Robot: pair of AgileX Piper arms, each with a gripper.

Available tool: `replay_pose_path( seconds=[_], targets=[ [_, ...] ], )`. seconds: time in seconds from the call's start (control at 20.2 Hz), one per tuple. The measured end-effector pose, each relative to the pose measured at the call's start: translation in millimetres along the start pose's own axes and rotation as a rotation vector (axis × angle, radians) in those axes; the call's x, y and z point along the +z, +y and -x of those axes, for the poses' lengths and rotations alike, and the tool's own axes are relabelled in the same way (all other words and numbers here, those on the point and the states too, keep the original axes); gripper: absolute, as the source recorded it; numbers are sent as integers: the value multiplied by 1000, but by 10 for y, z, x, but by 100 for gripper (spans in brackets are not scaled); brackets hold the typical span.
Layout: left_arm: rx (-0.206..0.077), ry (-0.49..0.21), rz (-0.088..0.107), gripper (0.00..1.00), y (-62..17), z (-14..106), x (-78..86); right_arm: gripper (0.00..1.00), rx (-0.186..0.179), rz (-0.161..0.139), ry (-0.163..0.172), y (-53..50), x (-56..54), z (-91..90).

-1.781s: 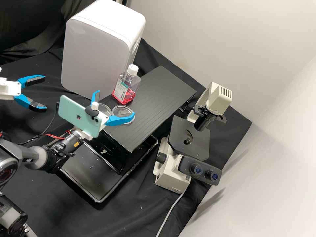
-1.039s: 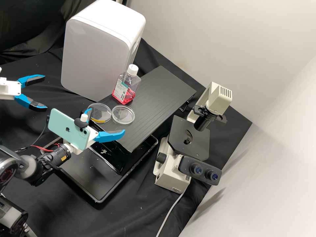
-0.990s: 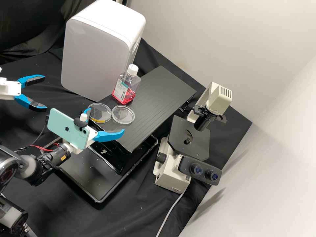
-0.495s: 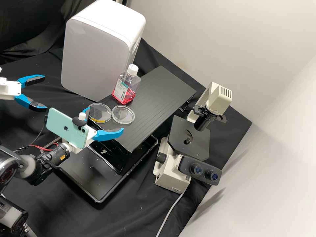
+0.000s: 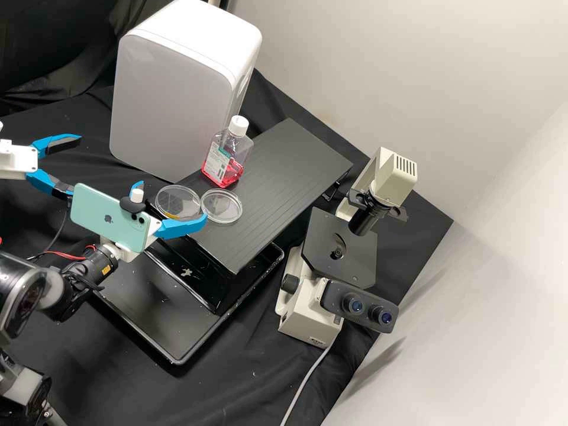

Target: Place the lid on the petri dish

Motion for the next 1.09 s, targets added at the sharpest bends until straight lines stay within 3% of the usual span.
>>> replay_pose_path(
  seconds=[0.15,0.54,0.59,0.89,1.09],
  targets=[
    [0,0,0,100,0,0,0,100,-24,0,-17,-69,15,-21],
    [1,4,3,100,0,0,1,100,-32,0,-46,-96,58,-32],
    [1,4,3,100,0,0,1,0,-30,1,-55,-89,82,-38],
    [1,7,3,100,-2,0,9,0,-35,-72,-38,-55,131,-58],
    [1,7,1,100,-2,0,9,0,-42,-78,-19,-52,153,-72]
  ],
)
